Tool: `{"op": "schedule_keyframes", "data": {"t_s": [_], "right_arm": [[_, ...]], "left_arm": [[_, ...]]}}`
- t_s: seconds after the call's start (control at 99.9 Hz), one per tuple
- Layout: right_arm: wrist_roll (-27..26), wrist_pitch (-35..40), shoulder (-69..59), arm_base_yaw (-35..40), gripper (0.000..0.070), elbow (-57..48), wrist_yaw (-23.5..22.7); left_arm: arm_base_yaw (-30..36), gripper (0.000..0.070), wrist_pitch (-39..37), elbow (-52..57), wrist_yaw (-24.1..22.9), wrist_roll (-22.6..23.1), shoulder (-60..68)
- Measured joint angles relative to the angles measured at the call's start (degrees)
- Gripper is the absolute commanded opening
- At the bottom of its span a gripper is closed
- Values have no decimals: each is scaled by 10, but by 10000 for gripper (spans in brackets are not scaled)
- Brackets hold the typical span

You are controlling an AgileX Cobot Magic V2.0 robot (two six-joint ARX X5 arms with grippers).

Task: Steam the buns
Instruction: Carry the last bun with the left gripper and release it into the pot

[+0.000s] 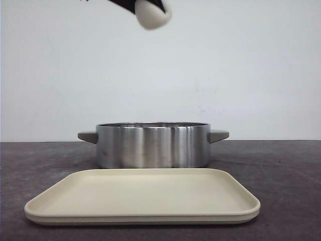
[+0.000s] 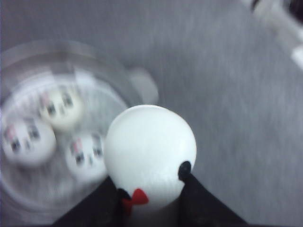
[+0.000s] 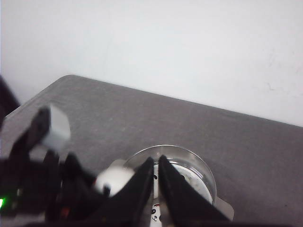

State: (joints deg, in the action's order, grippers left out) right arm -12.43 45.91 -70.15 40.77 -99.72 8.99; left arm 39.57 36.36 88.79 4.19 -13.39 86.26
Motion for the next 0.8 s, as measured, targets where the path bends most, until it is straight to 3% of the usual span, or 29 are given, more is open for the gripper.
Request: {"op": "schedule_keyframes", "data": {"t_s": [0.36,0.801], "right_arm": [[0,0,0,0,9,0,0],[0,32,0,0,9,0,0]], "left_arm": [[-79,0,-25,0,-2,4,135],[-92,0,-41,0,-13,6,248]]}}
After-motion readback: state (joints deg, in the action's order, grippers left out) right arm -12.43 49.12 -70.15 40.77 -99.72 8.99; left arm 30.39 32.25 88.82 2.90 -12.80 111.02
